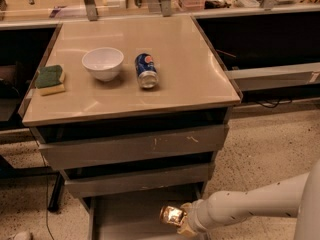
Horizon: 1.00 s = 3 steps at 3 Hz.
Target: Pick orange can from bottom drawer and place on counter
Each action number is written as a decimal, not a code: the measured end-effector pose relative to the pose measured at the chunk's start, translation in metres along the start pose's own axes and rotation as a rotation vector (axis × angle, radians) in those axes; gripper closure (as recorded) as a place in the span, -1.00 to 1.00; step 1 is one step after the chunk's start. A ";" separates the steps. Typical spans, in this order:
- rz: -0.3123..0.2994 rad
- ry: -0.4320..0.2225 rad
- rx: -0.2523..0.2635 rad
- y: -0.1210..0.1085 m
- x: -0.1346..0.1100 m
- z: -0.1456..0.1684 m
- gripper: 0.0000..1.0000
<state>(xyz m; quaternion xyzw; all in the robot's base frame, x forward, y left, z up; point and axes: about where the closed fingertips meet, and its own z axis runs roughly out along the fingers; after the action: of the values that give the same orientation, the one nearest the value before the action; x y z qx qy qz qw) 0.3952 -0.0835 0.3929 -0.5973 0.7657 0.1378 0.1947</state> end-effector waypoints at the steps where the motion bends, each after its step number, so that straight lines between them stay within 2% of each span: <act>1: 0.012 -0.015 0.043 0.002 -0.004 -0.030 1.00; 2: -0.016 -0.048 0.104 0.007 -0.019 -0.080 1.00; 3: -0.051 -0.045 0.171 0.006 -0.038 -0.131 1.00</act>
Offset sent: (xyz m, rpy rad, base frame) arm -0.0255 -0.0344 0.1576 0.0518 -0.2162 -0.0451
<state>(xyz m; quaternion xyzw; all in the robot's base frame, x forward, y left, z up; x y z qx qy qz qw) 0.3797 -0.1075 0.5267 -0.5945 0.7547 0.0801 0.2656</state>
